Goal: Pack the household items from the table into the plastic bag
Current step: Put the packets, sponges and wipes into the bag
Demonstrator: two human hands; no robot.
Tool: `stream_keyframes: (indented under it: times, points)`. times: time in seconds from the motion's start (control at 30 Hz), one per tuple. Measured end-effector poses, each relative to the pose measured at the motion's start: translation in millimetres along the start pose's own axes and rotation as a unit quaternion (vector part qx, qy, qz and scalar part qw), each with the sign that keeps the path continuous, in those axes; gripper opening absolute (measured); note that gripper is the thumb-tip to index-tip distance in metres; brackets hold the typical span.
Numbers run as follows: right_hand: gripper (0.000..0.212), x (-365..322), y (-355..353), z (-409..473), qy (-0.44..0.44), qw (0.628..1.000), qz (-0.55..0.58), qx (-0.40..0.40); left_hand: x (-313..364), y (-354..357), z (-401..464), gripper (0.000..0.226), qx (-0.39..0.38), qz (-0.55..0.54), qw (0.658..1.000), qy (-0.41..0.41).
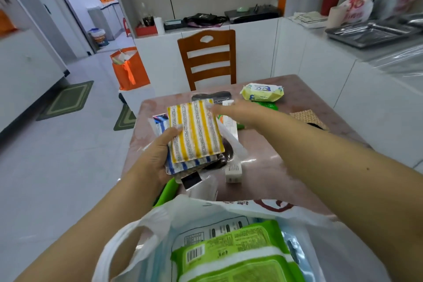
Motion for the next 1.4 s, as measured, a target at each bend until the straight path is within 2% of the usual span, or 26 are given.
stream_keyframes:
  times: [0.03,0.07,0.13,0.2,0.33,0.4,0.47,0.57,0.6,0.67,0.73,0.83,0.87,0.9,0.93,0.97,1.03,1.1,1.13,1.2,1.23,1.27,1.37,1.4]
  points:
    - [0.095,4,0,-1,0.031,0.995,0.089,-0.016,4,7,-4,0.025,-0.01,0.003,1.0,-0.003]
    - [0.088,5,4,-4,0.046,0.98,0.183,-0.062,7,14,-8,0.029,-0.015,0.018,1.0,-0.005]
    - [0.056,5,14,-6,0.039,0.939,0.319,-0.12,9,27,-15,0.025,-0.011,0.068,0.998,0.002]
    - [0.04,-3,21,-15,0.021,0.929,0.352,-0.11,9,36,-25,0.015,-0.003,0.1,0.995,-0.004]
    - [0.025,-12,16,-40,0.027,0.934,0.345,-0.082,16,45,-44,0.024,-0.027,0.131,0.991,-0.022]
    - [0.021,-9,7,-52,0.026,0.932,0.356,-0.067,25,46,-54,0.016,-0.044,0.175,0.983,-0.011]
    - [0.024,-5,-4,-68,0.024,0.926,0.373,-0.042,35,47,-66,0.025,-0.075,0.216,0.973,-0.033]
    - [0.02,1,-23,-100,0.006,0.919,0.395,-0.002,53,34,-85,0.062,-0.061,0.339,0.936,-0.077]
    - [0.02,4,-28,-113,-0.004,0.92,0.392,0.012,59,29,-91,0.071,-0.043,0.379,0.922,-0.065]
    - [0.034,9,-37,-139,-0.021,0.921,0.39,0.014,69,21,-109,0.079,-0.027,0.455,0.889,-0.033]
    - [0.044,15,-39,-165,-0.018,0.919,0.394,0.003,74,21,-131,0.079,-0.039,0.533,0.845,-0.024]
    - [0.037,24,-30,-198,0.018,0.914,0.4,-0.062,72,26,-164,0.064,-0.099,0.635,0.764,-0.054]
    - [0.046,29,-25,-205,0.03,0.909,0.407,-0.081,71,27,-172,0.06,-0.114,0.657,0.743,-0.067]
    - [0.061,35,-19,-209,0.047,0.906,0.408,-0.098,70,26,-177,0.055,-0.12,0.659,0.739,-0.07]
    - [0.07,41,-12,-211,0.065,0.904,0.405,-0.119,68,25,-180,0.049,-0.123,0.645,0.752,-0.062]
    - [0.067,45,-5,-213,0.079,0.905,0.394,-0.139,67,23,-182,0.043,-0.116,0.619,0.776,-0.042]
    - [0.045,47,15,-213,0.103,0.918,0.35,-0.157,69,17,-186,0.037,-0.077,0.551,0.831,0.013]
    - [0.031,40,36,-210,0.124,0.929,0.305,-0.171,72,15,-192,0.033,-0.031,0.515,0.855,0.055]
    - [0.024,34,46,-206,0.127,0.933,0.286,-0.176,72,13,-196,0.029,-0.014,0.535,0.843,0.058]
    - [0.013,20,59,-197,0.125,0.94,0.261,-0.18,72,12,-206,0.02,-0.007,0.619,0.785,0.024]
    - [0.013,12,64,-193,0.124,0.943,0.249,-0.183,72,12,-211,0.02,-0.014,0.632,0.775,0.008]
    - [0.014,3,69,-189,0.123,0.947,0.236,-0.181,72,13,-215,0.022,-0.024,0.616,0.787,0.002]
    - [0.019,-20,87,-183,0.093,0.973,0.178,-0.115,75,16,-222,0.036,-0.02,0.41,0.912,0.019]
    - [0.019,-24,93,-182,0.077,0.984,0.144,-0.077,74,17,-224,0.04,-0.012,0.348,0.937,0.019]
Point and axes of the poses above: each hand's wrist, its own z-axis towards the middle knuckle, its own y-axis out of the palm, x = y × z, the point moved 2 cm from there along z, towards the middle knuckle, and after that the axes turned 4 degrees about -z, right-handed, at the moved point
